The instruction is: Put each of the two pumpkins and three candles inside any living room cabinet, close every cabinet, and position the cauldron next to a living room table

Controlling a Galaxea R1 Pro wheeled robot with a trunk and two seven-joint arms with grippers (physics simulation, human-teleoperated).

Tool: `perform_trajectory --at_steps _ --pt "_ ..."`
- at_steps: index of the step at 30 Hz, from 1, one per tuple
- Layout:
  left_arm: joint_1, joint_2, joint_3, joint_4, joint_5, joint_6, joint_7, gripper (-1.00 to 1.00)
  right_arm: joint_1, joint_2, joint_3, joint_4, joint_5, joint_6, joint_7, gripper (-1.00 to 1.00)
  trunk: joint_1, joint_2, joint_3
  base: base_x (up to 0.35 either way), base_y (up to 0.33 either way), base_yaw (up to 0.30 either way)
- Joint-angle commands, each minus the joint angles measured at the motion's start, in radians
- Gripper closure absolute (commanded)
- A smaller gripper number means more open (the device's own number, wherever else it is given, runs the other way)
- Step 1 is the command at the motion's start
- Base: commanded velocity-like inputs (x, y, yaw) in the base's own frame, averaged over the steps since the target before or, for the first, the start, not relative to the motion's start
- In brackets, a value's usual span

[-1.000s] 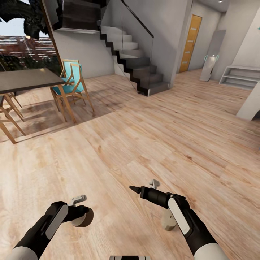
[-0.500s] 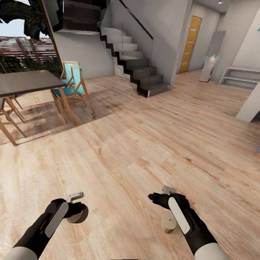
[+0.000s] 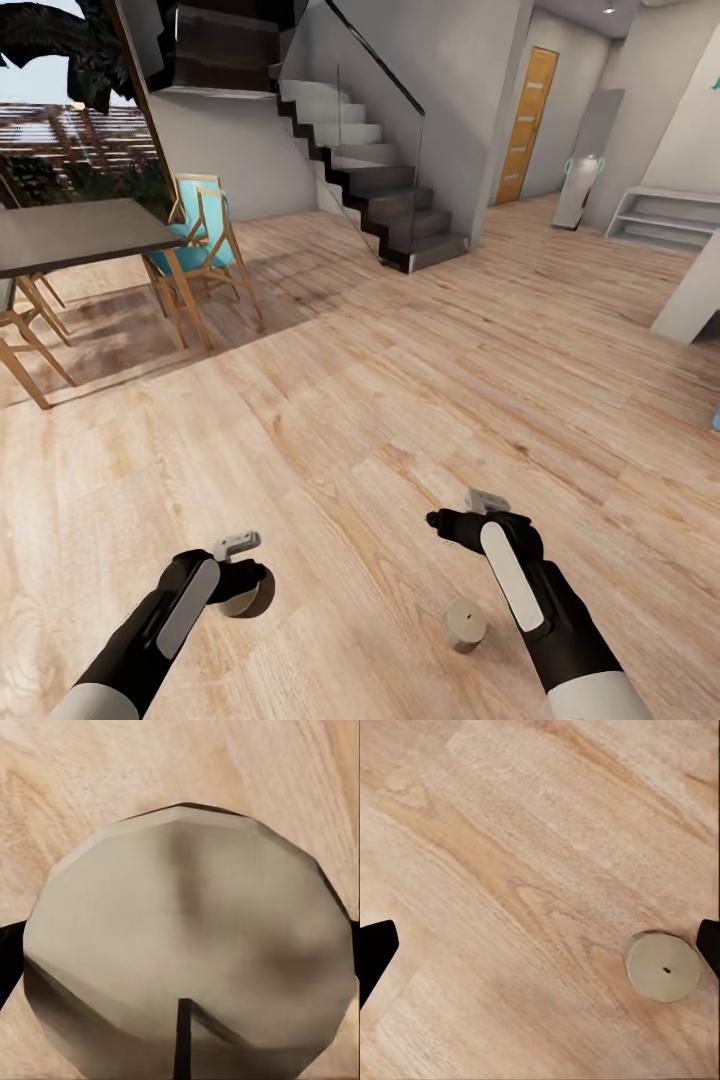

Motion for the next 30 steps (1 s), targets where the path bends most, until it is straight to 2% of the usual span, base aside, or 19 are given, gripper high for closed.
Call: perform_trajectory --at_steps 1,5,10,14,19,21,30 --pt "-0.001 -0.008 -0.004 -0.001 0.001 0.003 0.022 1.0 -0.001 0.001 -0.004 -0.007 -0.011 0.005 -0.025 -1.0 -0.004 0.007 0.002 0.0 0.0 0.0" --pt "0.0 -0.021 -0.012 -0.002 0.001 0.003 0.059 1.0 -0.001 0.003 -0.011 -0.006 -0.012 0.012 -0.073 -1.0 -0.019 0.035 0.015 0.0 0.0 0.0" --pt "-0.001 -0.024 -0.016 -0.002 0.003 0.003 0.067 1.0 -0.001 0.007 -0.014 0.009 -0.014 0.014 -0.125 -1.0 -0.039 0.07 0.031 0.0 0.0 0.0" --pt "0.0 -0.027 -0.016 -0.002 0.007 0.003 0.069 1.0 -0.001 0.009 -0.016 0.084 -0.014 0.014 -0.156 -1.0 -0.039 0.07 0.031 0.0 0.0 0.0" --pt "0.001 -0.028 -0.016 -0.047 0.012 0.004 0.069 1.0 -0.001 0.009 -0.016 0.16 -0.013 0.009 -0.165 -1.0 -0.042 0.077 0.034 0.0 0.0 0.0" --pt "0.001 -0.028 -0.015 -0.058 0.012 0.004 0.069 1.0 -0.001 0.01 -0.016 0.169 -0.013 0.006 -0.165 -1.0 -0.05 0.091 0.04 0.0 0.0 0.0" --pt "0.001 -0.028 -0.016 -0.073 0.012 0.004 0.068 1.0 -0.001 0.009 -0.018 0.184 -0.016 -0.003 -0.165 -1.0 -0.05 0.091 0.04 0.0 0.0 0.0"
